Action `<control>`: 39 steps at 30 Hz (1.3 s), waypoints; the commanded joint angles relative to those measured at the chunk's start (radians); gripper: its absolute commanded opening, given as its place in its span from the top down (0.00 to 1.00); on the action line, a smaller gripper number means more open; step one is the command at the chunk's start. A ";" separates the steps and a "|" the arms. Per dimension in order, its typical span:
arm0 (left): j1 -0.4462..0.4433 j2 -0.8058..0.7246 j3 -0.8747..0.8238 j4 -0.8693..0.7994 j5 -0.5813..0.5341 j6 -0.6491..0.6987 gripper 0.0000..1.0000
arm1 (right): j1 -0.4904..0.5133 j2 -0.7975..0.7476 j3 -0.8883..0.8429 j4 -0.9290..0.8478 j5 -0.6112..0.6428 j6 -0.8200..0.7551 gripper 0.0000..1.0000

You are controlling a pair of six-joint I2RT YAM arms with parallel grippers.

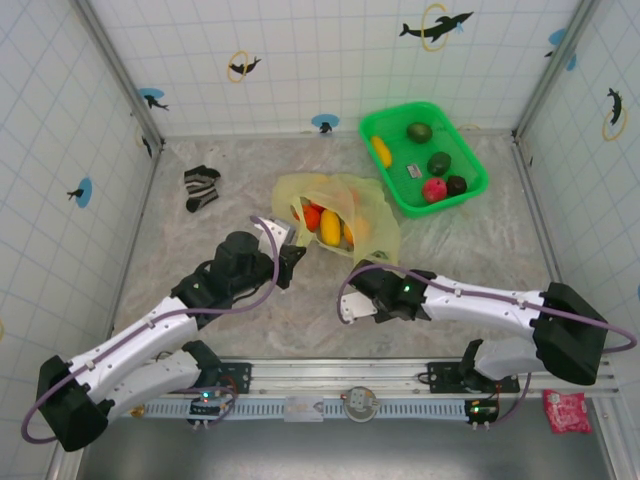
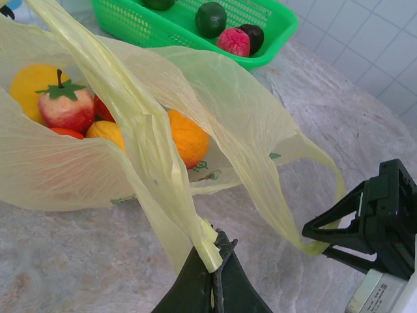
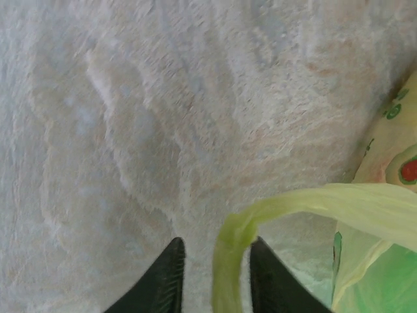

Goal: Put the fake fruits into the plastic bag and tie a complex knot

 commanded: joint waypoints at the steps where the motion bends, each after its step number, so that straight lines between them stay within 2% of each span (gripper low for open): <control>1: -0.005 -0.003 -0.003 0.008 0.007 0.016 1.00 | -0.012 -0.005 -0.049 0.113 -0.060 0.012 0.77; 5: -0.004 -0.013 -0.009 0.008 0.013 0.001 1.00 | -0.072 -0.017 -0.062 0.171 -0.091 0.021 0.97; 9: -0.004 -0.022 0.018 -0.008 0.005 -0.003 1.00 | -0.140 -0.108 0.010 0.236 -0.226 0.162 1.00; 12: 0.001 -0.026 0.066 0.012 -0.016 0.003 1.00 | -0.224 -0.204 0.038 0.371 -0.380 0.344 1.00; 14: 0.031 0.003 0.132 0.050 0.032 -0.002 1.00 | -0.284 -0.249 0.048 0.506 -0.475 0.516 1.00; 15: 0.048 0.024 0.170 0.058 0.056 -0.006 1.00 | -0.302 -0.258 0.061 0.561 -0.483 0.588 1.00; 17: 0.083 0.061 0.250 0.088 0.079 -0.027 1.00 | -0.329 -0.258 0.126 0.634 -0.413 0.754 1.00; 19: 0.111 0.073 0.290 0.134 0.073 -0.052 1.00 | -0.362 -0.244 0.197 0.642 -0.408 0.851 1.00; 21: 0.133 0.083 0.330 0.165 0.064 -0.097 1.00 | -0.381 -0.231 0.269 0.655 -0.343 0.952 1.00; 26: 0.163 0.117 0.463 0.171 0.081 -0.123 1.00 | -0.439 -0.176 0.481 0.547 -0.237 1.131 1.00; 29: 0.164 0.119 0.500 0.173 0.080 -0.130 1.00 | -0.446 -0.163 0.535 0.503 -0.213 1.156 1.00; 33: 0.165 0.123 0.504 0.175 0.076 -0.122 1.00 | -0.459 -0.169 0.526 0.481 -0.167 1.154 1.00; 39: 0.171 0.126 0.421 0.179 0.089 -0.127 1.00 | -0.507 -0.204 0.411 0.483 -0.156 1.142 1.00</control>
